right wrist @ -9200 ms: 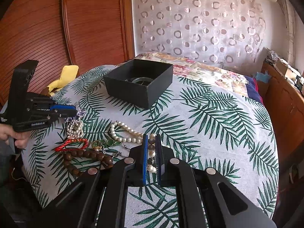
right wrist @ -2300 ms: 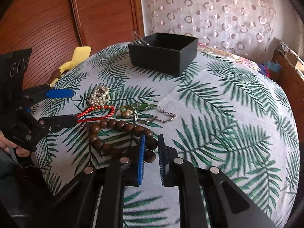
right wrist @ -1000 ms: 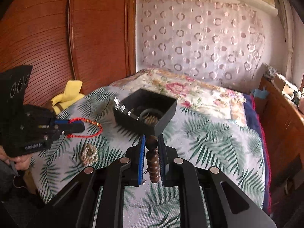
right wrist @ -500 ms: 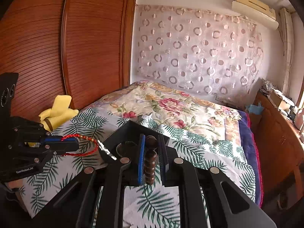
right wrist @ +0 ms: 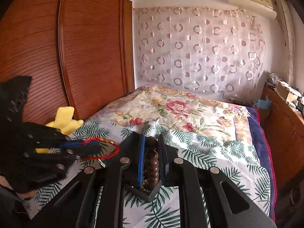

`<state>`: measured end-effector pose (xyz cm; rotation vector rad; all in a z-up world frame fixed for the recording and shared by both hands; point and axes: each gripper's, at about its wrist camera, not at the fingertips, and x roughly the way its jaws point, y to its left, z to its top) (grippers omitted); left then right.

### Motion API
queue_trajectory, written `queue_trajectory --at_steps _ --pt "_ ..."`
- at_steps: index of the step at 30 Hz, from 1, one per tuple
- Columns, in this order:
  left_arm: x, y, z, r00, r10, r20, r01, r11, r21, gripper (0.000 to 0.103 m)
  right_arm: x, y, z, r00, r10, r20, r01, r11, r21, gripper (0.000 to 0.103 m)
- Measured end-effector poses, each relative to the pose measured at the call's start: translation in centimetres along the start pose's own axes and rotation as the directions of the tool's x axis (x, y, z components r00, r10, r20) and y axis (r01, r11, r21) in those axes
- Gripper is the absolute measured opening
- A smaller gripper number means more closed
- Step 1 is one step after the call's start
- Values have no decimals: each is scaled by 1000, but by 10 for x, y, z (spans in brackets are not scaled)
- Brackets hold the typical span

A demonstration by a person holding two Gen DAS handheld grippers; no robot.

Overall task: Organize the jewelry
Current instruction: 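Carry both bracelets over the black box and open both grippers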

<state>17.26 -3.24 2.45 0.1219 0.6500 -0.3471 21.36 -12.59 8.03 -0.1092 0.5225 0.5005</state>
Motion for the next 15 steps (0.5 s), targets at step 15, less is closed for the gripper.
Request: queue_trajectory --at_steps 15 --pt "24 9 -3 1000 15 -22 -16 999 -37 40 35 -1 -18 994 53 -92 -49 998 49 15"
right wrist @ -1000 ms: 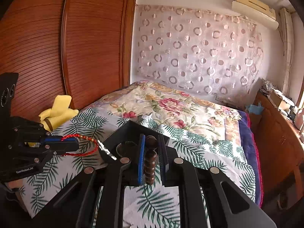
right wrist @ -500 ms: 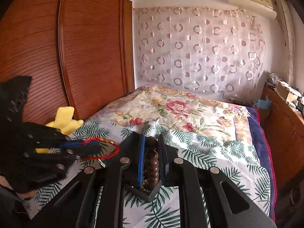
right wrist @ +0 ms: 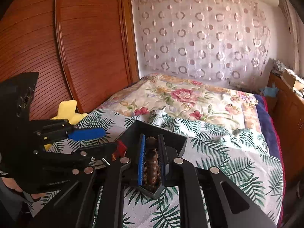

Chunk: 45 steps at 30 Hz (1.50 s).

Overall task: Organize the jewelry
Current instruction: 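Carry both bracelets over the black box and open both grippers, then move both grippers back toward the remaining pearls and green bracelet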

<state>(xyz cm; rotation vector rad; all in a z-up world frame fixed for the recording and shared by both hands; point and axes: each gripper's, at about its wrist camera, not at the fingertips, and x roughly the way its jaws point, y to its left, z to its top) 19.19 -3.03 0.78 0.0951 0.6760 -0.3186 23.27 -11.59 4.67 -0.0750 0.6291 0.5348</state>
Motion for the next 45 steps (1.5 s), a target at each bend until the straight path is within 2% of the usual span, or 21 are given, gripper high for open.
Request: queue_trajectory --at_steps 2,7,9,11,16,20,24,28,33,40,45 --pt "0 1 1 1000 0 4 0 1000 3 49 3 2 -1 1000 2 -8 -2 1000 -1 15" --pt "-4 7 0 1000 12 10 -12 1000 -7 50 10 0 -2 1000 2 -29 -2 1000 -3 15" --pt "-7 10 -2 1000 15 15 -15 1000 -13 58 13 1 -4 999 -3 -36 3 1000 -4 15" --pt "-9 13 -6 1000 22 21 -22 1000 -15 61 14 -1 -4 999 -11 -36 11 1000 0 20" --pt "-12 21 -15 999 30 16 -29 999 -24 63 6 -5 -1 1000 -2 -9 2 1000 10 20" --pt "-21 26 -23 999 33 27 -32 999 -36 70 -4 -7 -8 1000 -5 -7 6 1000 4 20" --pt "-32 27 -36 999 37 39 -36 999 -40 75 -20 -5 -32 1000 7 -26 -8 1000 -5 21" --pt "-37 26 -49 998 54 38 -53 998 -32 76 -30 0 -59 998 26 -55 -27 1000 -14 21" --pt "-43 27 -67 999 43 30 -41 998 -50 80 -35 13 -92 993 49 -109 -53 998 -30 21" --pt "-53 26 -100 1000 24 1 -23 997 -73 83 -38 29 -125 981 98 -170 -107 993 -46 21" --pt "-56 31 -120 1000 8 -27 -10 994 -110 85 -36 35 -139 974 102 -201 -114 992 -49 21"
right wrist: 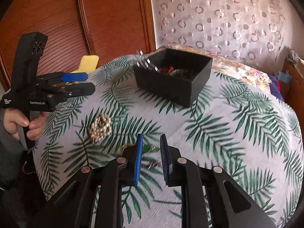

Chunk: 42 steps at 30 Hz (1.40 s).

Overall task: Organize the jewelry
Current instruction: 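Move both grippers back toward the remaining pearls and green bracelet, then grasp the green-stone chain bracelet with the right gripper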

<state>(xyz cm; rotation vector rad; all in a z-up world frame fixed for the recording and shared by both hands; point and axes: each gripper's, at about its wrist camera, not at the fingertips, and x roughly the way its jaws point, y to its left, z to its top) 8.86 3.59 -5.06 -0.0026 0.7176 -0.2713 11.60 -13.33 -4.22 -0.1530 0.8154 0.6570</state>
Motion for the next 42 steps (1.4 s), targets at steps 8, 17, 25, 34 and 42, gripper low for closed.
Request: queue_trajectory --at_steps 8,17,25,34,42 --pt "-12 0 -18 1000 5 -10 -5 1000 6 87 5 6 -12 999 -5 -46 4 999 -32 21" --pt "-16 -3 -29 1000 -5 -25 5 1000 10 87 11 15 -11 997 2 -82 -8 997 -75 27" --pt "-19 -7 -29 1000 -2 -18 2 1000 19 87 19 19 -4 994 -23 -103 8 989 -146 28" --pt "-16 -7 -32 1000 -8 -29 9 1000 11 87 16 12 -8 993 -21 -119 5 991 -133 34" --pt "-14 -9 -34 999 -12 -35 12 1000 17 87 16 4 -5 993 -30 -115 18 994 -107 35"
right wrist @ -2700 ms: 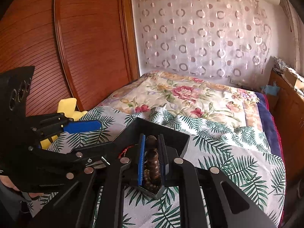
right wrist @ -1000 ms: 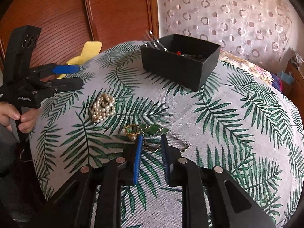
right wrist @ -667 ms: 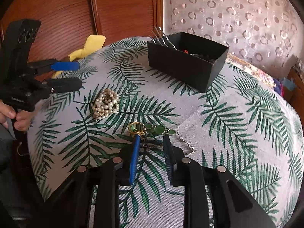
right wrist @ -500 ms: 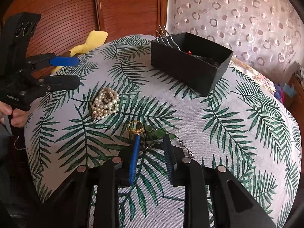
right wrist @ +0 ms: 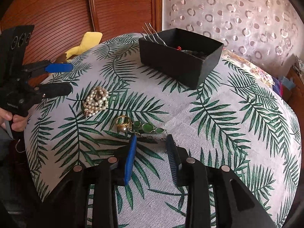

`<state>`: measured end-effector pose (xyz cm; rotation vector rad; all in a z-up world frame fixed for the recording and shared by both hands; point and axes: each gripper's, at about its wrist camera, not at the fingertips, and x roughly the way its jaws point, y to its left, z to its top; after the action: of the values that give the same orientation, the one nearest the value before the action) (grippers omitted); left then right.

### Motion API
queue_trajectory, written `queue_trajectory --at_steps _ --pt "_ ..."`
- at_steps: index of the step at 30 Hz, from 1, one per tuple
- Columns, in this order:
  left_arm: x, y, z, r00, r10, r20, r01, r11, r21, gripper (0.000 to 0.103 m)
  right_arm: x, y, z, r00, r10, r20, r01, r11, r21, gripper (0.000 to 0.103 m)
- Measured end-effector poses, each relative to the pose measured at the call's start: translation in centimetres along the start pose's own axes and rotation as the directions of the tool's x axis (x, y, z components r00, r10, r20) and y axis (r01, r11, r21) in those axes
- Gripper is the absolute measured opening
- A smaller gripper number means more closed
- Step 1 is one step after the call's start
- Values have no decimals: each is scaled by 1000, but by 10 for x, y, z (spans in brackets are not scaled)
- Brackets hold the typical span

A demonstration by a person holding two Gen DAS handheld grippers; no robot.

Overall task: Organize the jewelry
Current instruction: 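Grasp the green-stone chain bracelet with the right gripper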

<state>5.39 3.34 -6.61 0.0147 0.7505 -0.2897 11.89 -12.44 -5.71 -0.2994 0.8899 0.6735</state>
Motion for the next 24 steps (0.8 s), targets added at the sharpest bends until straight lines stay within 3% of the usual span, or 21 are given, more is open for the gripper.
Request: queue_trajectory --at_steps 8,17,24 --pt "2 -1 -1 1000 0 -6 0 1000 0 87 3 -3 3 999 -37 10 37 999 -7 35" --pt "4 -4 -3 1000 -9 -13 9 1000 5 87 -9 -31 2 998 -33 46 30 997 75 35" --pt "7 -8 -2 1000 -14 -20 14 1000 19 87 2 -41 4 999 -36 22 33 992 118 35"
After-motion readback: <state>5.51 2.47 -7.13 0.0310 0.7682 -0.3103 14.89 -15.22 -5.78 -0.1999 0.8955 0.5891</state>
